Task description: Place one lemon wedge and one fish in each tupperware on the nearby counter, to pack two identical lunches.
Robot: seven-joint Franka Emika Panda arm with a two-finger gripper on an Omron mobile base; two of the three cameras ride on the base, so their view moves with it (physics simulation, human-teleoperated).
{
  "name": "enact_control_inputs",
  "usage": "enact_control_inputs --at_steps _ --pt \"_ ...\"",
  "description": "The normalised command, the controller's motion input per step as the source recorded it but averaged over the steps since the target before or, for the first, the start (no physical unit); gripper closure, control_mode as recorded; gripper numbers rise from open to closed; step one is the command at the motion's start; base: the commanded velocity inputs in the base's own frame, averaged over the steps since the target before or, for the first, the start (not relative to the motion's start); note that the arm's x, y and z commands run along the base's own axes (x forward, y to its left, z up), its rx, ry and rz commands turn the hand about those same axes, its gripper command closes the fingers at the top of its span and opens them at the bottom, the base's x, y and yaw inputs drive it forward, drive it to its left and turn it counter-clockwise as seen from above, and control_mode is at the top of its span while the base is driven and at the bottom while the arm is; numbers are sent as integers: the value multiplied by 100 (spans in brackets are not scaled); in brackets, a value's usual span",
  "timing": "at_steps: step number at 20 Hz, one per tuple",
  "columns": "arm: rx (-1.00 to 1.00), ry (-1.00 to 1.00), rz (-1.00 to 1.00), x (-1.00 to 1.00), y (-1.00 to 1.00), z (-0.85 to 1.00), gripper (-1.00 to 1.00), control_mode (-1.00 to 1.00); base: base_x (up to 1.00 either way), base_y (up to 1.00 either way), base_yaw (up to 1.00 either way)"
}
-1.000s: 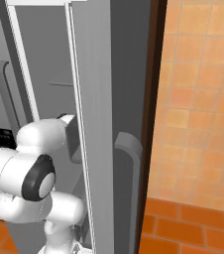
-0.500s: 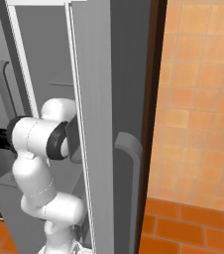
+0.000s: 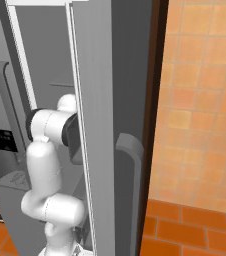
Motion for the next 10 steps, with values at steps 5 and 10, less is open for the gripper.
enact_control_inputs --at_steps 5,10 --pt "0 0 0 -9 -6 -56 100 -100 0 0 0" --pt "-1 0 0 -84 11 -29 100 -100 0 0 0"
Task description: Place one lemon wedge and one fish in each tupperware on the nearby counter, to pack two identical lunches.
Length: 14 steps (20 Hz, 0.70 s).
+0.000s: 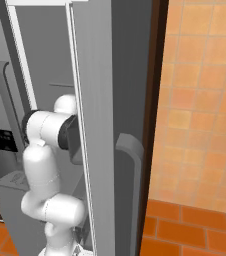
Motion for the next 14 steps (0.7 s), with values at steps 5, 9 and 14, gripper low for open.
enact_control_inputs --at_steps 5,9,14 --pt "0 0 -1 -69 11 -16 100 -100 0 0 0" --pt "0 -7 -1 -74 15 16 100 -100 0 0 0" --pt "0 -9 0 -100 57 36 100 -100 0 0 0"
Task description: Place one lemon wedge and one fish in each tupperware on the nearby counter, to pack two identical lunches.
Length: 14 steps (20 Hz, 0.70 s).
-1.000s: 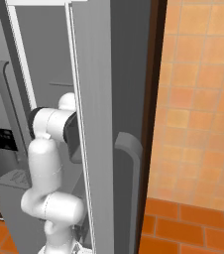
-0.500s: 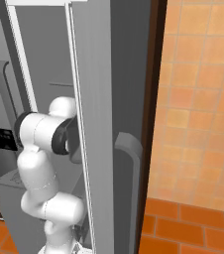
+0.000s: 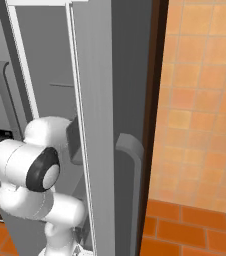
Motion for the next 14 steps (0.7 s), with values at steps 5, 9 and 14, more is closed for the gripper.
enact_control_inputs --at_steps 5,9,14 --pt "0 0 0 -100 41 80 100 -100 0 0 0" --pt "0 0 0 -100 18 61 100 -100 0 0 0" --pt "0 0 0 -99 18 52 100 -100 0 0 0"
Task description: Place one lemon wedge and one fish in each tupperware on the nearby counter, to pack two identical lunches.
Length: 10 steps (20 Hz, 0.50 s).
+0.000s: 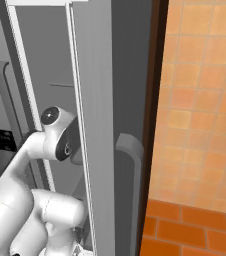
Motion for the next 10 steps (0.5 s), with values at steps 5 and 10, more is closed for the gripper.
enact_control_inputs --at_steps 5,10 --pt "0 1 4 -72 32 27 100 100 -20 16 2" --pt "0 0 0 0 0 0 100 100 -76 99 8"
